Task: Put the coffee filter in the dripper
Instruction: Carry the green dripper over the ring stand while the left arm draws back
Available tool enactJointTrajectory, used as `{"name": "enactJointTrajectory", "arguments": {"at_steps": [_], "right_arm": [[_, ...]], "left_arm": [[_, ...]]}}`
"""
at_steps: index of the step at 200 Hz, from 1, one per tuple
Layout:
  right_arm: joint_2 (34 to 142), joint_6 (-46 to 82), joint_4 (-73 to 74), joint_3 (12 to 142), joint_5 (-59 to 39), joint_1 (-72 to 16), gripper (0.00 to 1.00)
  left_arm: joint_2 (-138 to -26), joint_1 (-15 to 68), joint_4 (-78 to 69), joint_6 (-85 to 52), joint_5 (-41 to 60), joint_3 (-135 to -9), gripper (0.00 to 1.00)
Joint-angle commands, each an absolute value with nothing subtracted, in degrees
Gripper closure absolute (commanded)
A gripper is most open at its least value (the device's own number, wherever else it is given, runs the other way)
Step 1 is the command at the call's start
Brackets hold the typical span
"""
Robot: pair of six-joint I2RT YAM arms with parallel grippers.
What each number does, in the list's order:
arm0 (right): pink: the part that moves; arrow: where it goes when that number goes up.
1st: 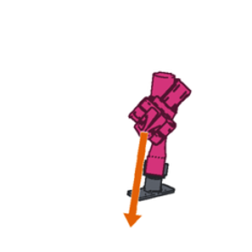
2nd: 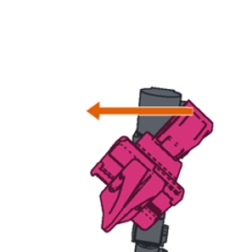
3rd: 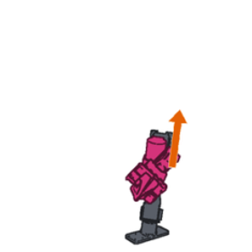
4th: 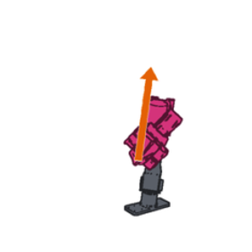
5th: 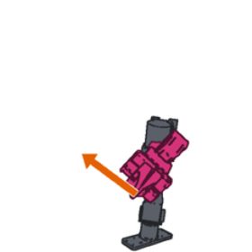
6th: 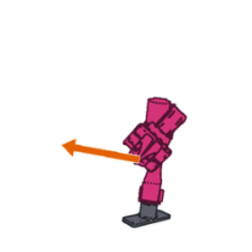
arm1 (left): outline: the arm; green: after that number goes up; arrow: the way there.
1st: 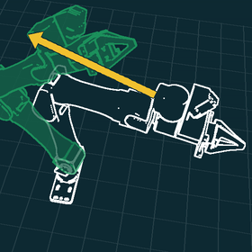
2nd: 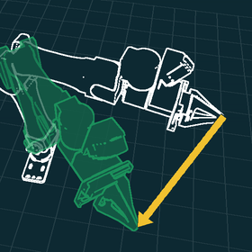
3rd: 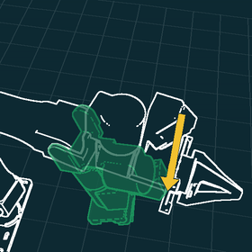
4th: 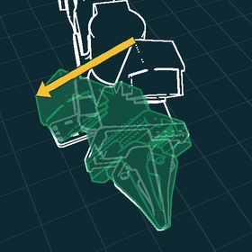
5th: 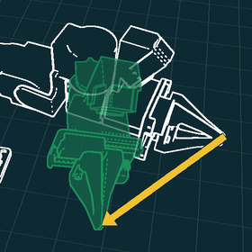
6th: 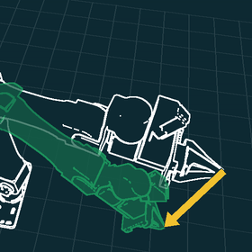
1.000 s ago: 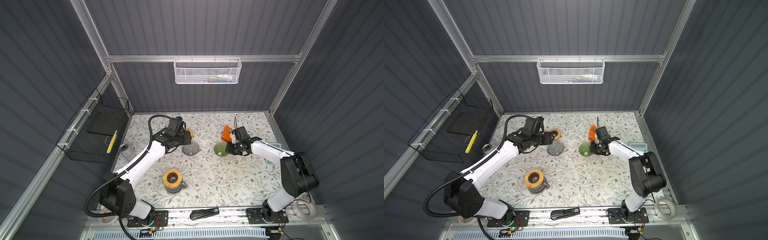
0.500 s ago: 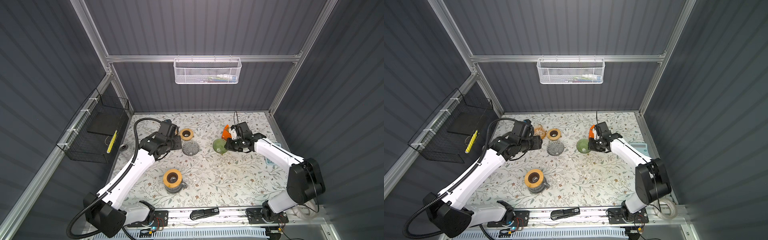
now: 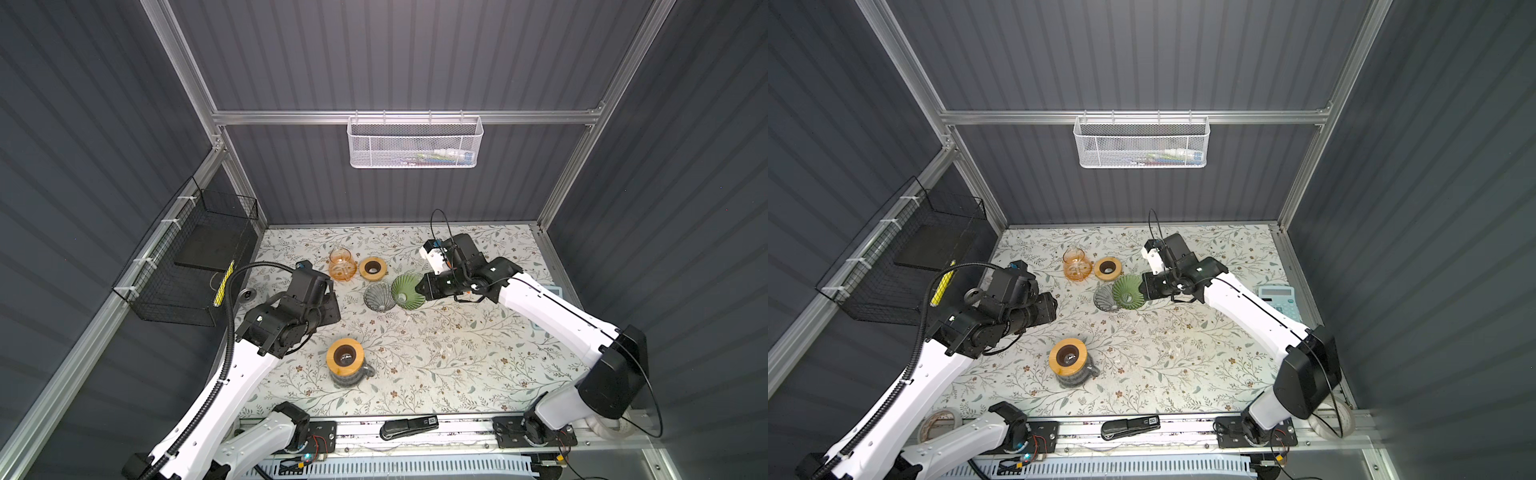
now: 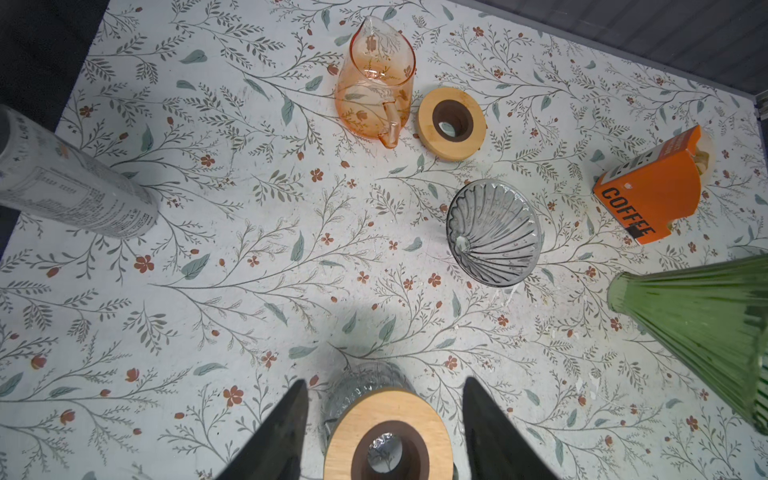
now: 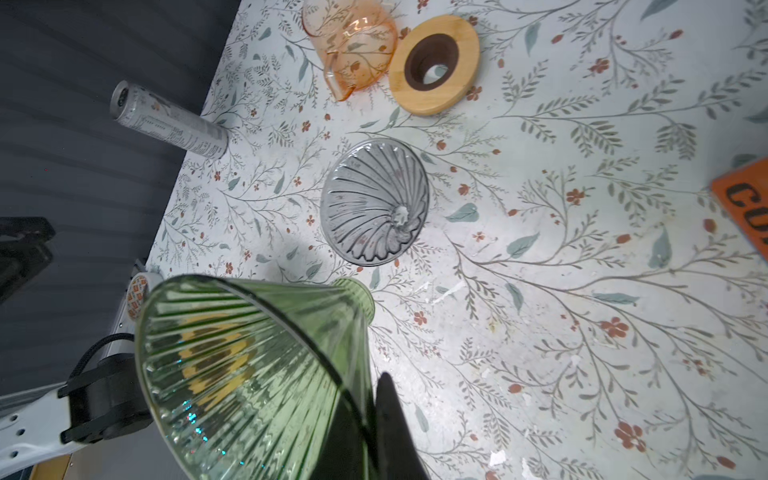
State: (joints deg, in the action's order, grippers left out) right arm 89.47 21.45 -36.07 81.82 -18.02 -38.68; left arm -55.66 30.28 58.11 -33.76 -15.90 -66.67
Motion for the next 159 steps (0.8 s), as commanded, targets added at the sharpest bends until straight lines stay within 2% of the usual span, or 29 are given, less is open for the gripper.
{"name": "enactJointTrajectory", "arguments": {"at_steps": [1, 67, 159], "right_arm": [[91.76, 19.66, -41.66, 88.18, -21.50, -42.11, 1.00], [100.79, 18.57, -49.12, 101.38, -26.05, -49.48, 1.00], [109.92, 17.84, -52.47, 108.28, -27.96, -55.60, 1.00]], "left_arm": [[-53.78, 30.27, 64.22, -35.45, -15.67, -67.35, 0.43], [-51.40, 30.32, 71.52, -36.21, -14.40, -70.49, 0.46], [-50.26, 30.32, 81.47, -39.03, -13.99, -72.71, 0.51]]}}
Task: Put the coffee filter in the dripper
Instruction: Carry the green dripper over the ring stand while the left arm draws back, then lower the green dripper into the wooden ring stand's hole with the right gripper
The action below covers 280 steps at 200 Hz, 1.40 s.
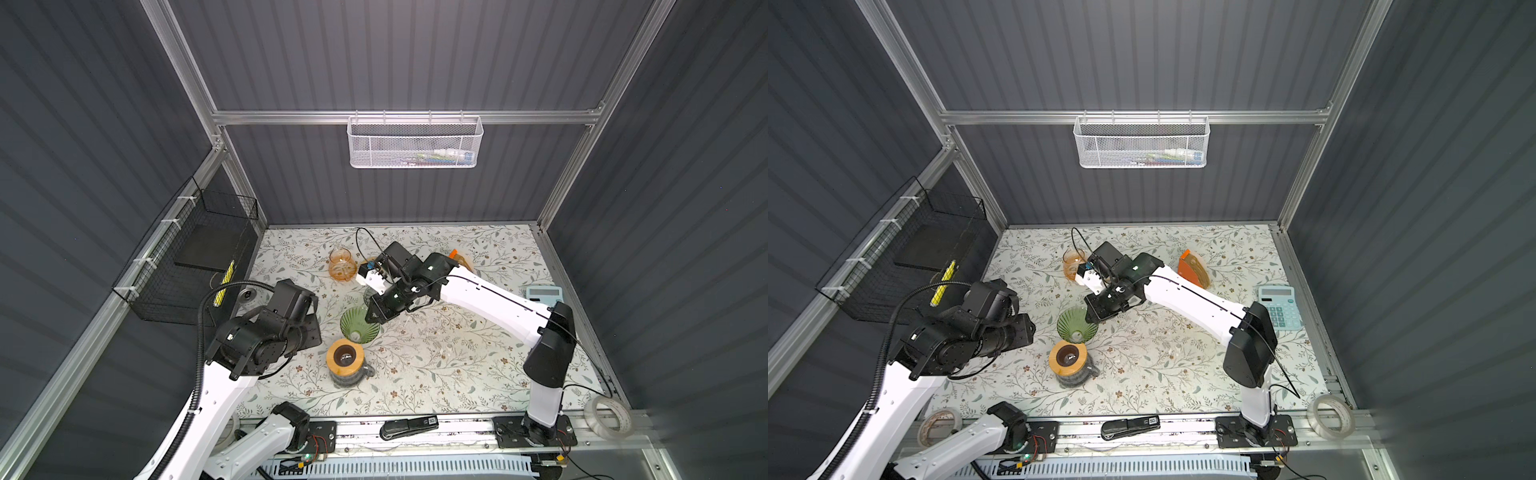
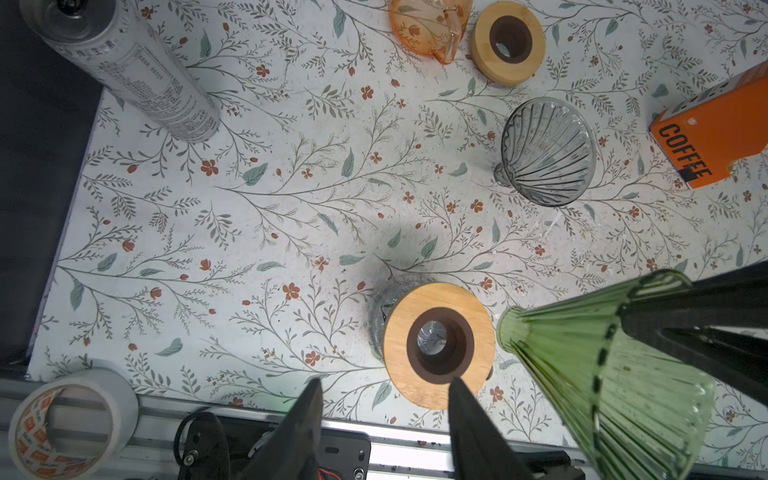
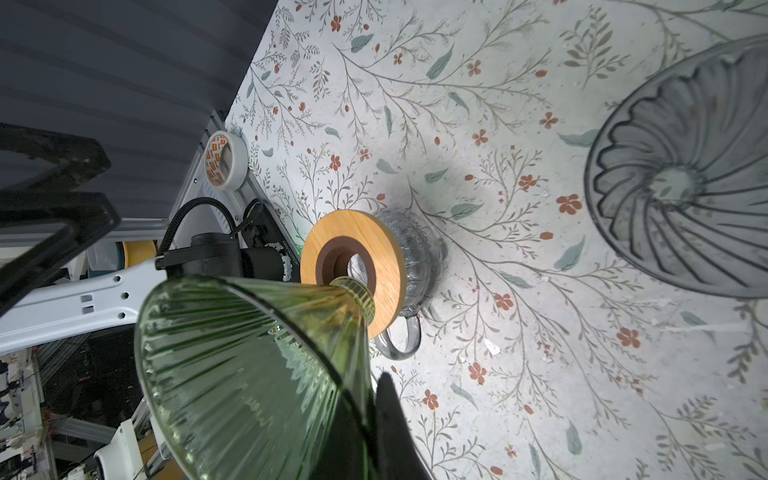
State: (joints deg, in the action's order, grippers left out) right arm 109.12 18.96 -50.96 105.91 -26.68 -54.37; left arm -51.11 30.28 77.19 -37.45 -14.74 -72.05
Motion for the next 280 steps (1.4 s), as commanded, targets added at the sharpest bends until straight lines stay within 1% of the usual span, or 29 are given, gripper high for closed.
{"name": "enactJointTrajectory", "arguments": {"at_steps": [1, 30, 75, 99, 150, 165, 208, 280], "right_arm": [[109.98, 17.84, -52.47, 108.32, -27.96, -55.66, 1.00], [111.89, 18.15, -52.35, 109.10, -28.49, -56.75, 0.99], [114.83, 17.94, -53.63, 111.40, -27.57, -58.44, 0.98], [116.36, 17.49, -54.89, 112.50, -26.40, -58.80, 0.95], [117.83, 17.75, -54.61, 112.76, -26.04, -58.93, 0.94], [118.18, 17.58, -54.64, 112.60, -25.88, -59.08, 0.91], [118.91, 17.85, -53.94, 112.67, -25.13, -59.41, 0.89], [120.70, 18.37, -54.24, 114.40, -23.95, -59.64, 0.87]], "left_arm": [[-50.22, 30.32, 81.47, -39.07, -14.03, -72.65, 0.51], [-48.36, 30.31, 80.27, -39.72, -13.82, -71.75, 0.51], [-49.31, 30.32, 78.53, -39.26, -12.34, -70.41, 0.52], [-49.39, 30.32, 77.16, -39.20, -11.34, -69.43, 0.52], [-49.63, 30.32, 73.54, -38.94, -10.14, -67.99, 0.51], [-50.02, 30.29, 72.67, -38.75, -9.04, -67.36, 0.51], [-50.28, 30.27, 70.99, -38.73, -7.21, -65.35, 0.51], [-49.66, 30.32, 68.25, -40.27, -5.06, -60.85, 0.55]]}}
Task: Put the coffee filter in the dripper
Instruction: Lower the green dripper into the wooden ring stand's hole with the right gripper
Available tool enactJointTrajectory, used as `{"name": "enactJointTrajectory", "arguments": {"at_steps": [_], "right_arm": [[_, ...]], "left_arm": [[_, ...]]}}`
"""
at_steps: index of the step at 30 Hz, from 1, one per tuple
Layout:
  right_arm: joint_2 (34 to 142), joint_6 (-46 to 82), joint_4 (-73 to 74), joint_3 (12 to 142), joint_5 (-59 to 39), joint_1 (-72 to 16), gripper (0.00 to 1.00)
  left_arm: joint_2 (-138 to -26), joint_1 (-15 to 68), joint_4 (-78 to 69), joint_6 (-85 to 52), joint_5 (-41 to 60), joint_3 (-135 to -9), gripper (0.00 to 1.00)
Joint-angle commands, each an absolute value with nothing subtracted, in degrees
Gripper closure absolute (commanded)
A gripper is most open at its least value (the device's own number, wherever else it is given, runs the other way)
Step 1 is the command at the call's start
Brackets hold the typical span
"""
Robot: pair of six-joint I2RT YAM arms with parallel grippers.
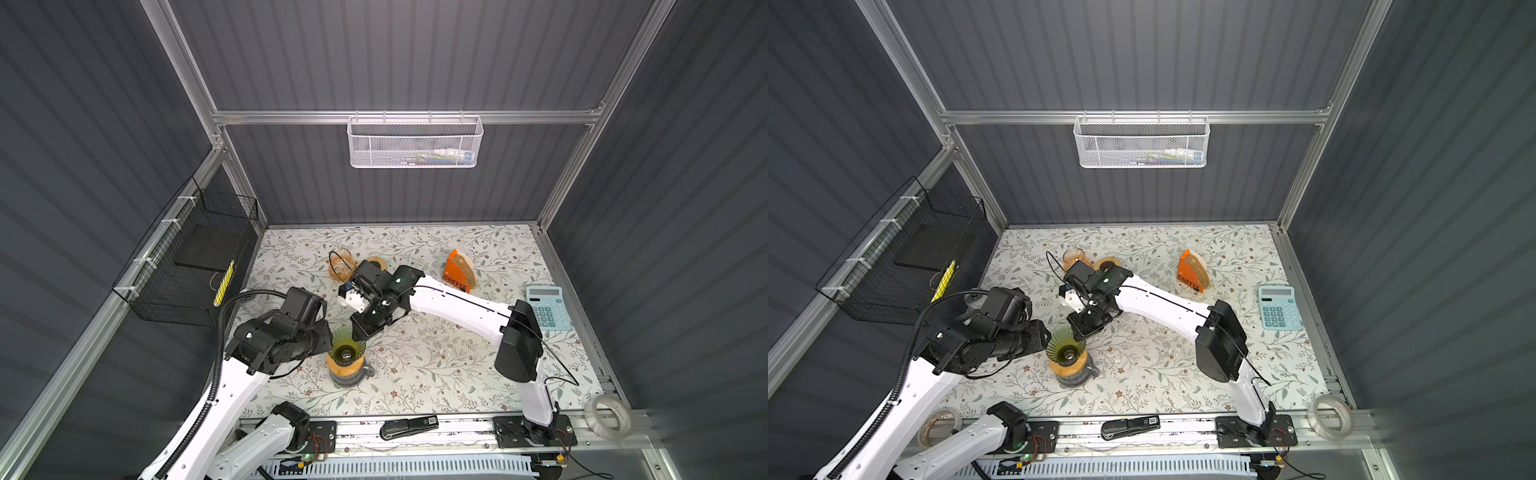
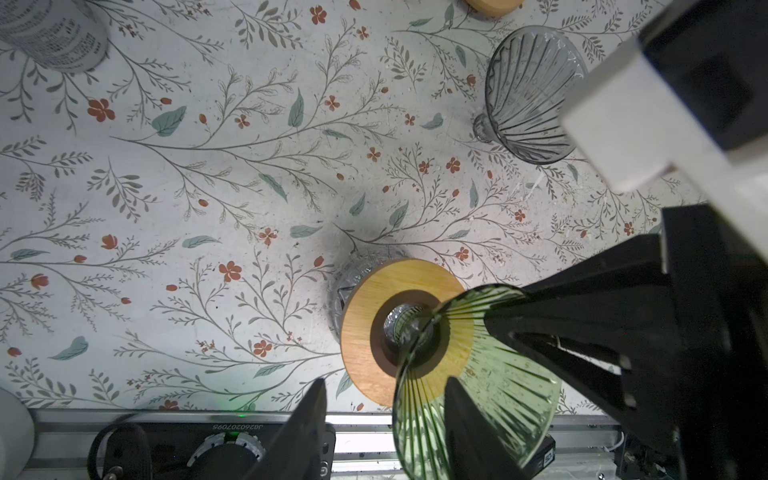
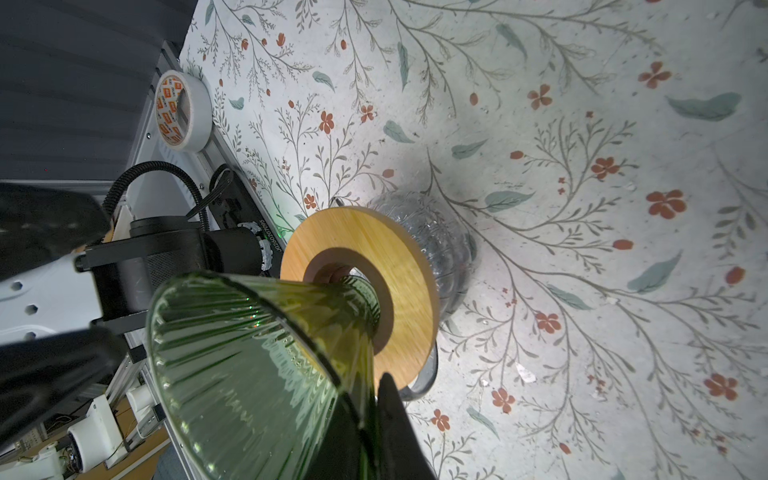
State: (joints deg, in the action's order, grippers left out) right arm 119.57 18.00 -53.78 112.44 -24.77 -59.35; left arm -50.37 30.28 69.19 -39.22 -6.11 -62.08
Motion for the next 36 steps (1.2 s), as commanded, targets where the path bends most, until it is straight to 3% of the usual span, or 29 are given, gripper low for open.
{"name": "enactJointTrajectory", "arguments": {"at_steps": [1, 10, 20, 36], "right_arm": [[120.73, 18.37, -54.28, 114.46, -23.93, -59.66, 0.87], [122.14, 18.37, -55.14, 116.58, -23.94, -60.03, 0.81], [120.90, 18.33, -55.99, 116.73, -23.61, -60.38, 0.72], [115.63, 19.93, -53.82, 111.26, -23.72, -60.46, 0.68]], "left_arm": [[-49.61, 30.32, 68.23, -40.26, -5.08, -60.75, 0.55], [-49.57, 30.31, 67.77, -41.11, -5.14, -58.51, 0.62], [-49.50, 30.31, 66.75, -42.17, -4.62, -56.65, 0.79], [-49.46, 30.28, 66.48, -42.68, -4.57, -54.41, 0.87]]}}
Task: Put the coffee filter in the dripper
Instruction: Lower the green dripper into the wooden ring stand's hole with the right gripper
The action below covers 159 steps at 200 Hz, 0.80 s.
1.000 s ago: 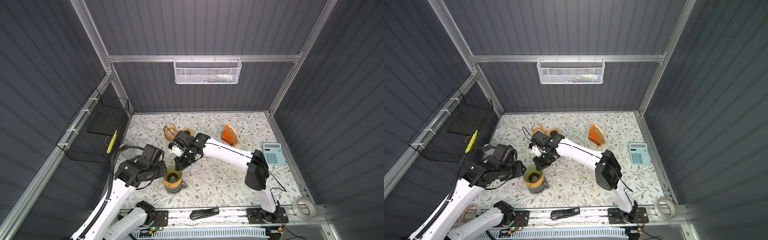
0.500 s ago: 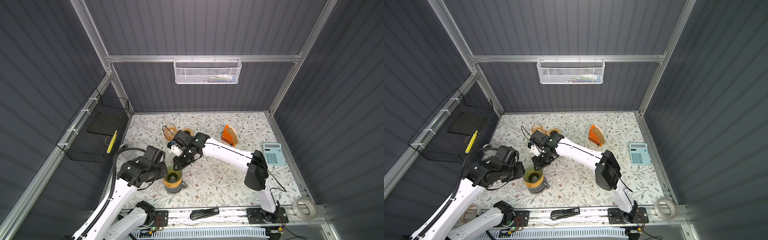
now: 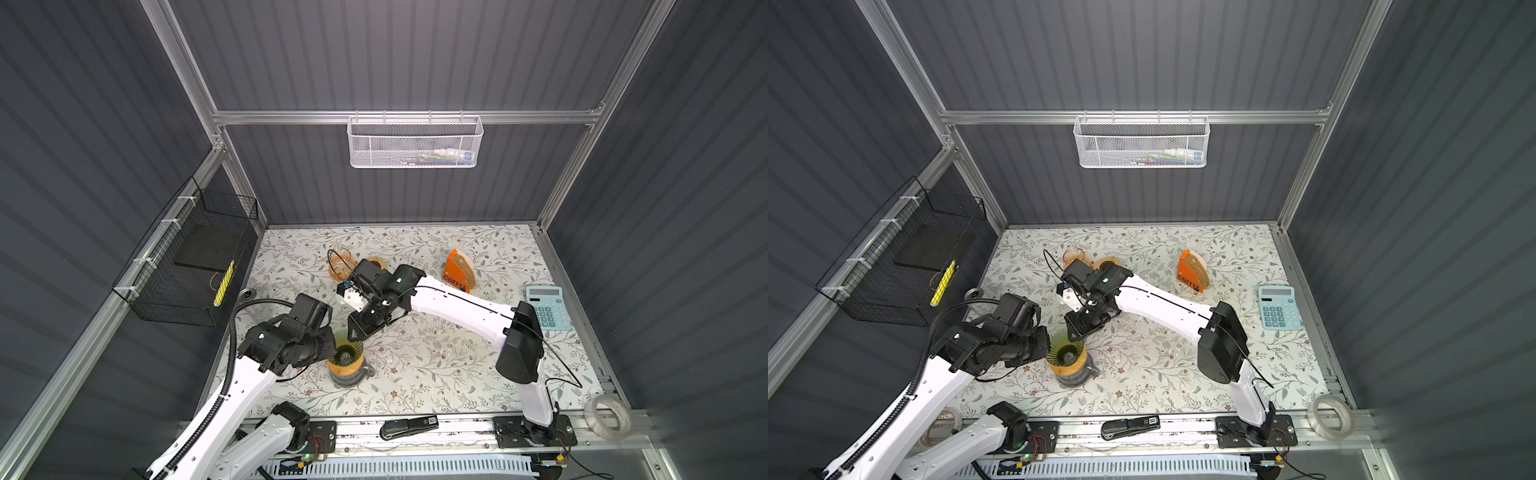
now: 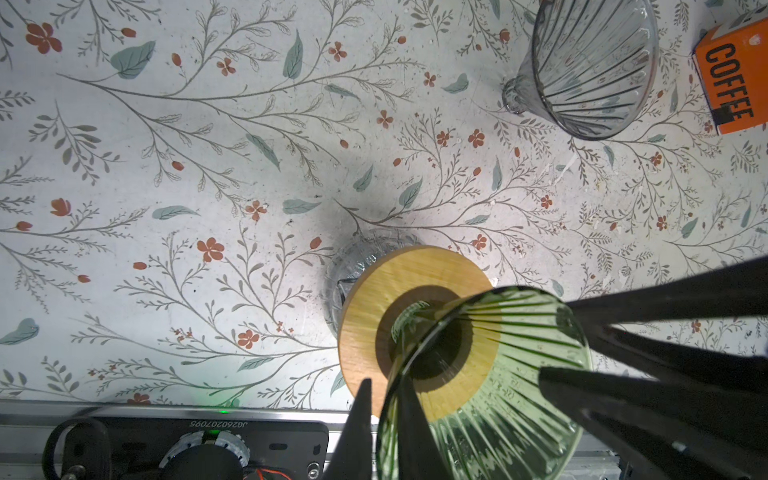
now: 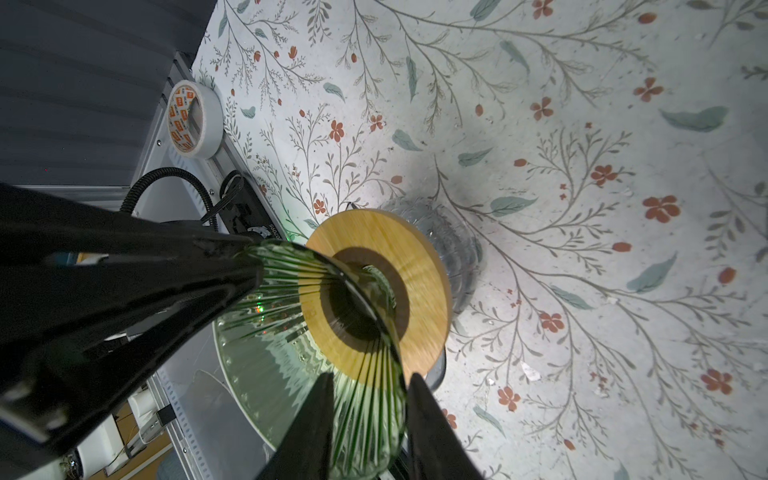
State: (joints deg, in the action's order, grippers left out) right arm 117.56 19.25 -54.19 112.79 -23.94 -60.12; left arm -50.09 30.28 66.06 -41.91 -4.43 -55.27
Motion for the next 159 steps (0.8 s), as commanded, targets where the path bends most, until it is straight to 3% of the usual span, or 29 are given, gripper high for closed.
{"name": "enactJointTrajectory", "arguments": {"at_steps": [1, 57, 159], "right_arm": [[115.41, 19.91, -53.79, 110.95, -23.67, -60.47, 0.68], [114.52, 20.78, -52.55, 108.31, -24.44, -60.40, 0.73], [115.04, 22.09, -50.94, 106.96, -23.77, -60.47, 0.90]], "left_arm": [[-49.40, 30.29, 66.45, -42.67, -4.50, -54.32, 0.88], [-49.22, 30.31, 66.36, -42.79, -4.17, -53.57, 0.92], [-48.87, 30.32, 66.05, -43.15, -3.72, -51.60, 1.00]]}}
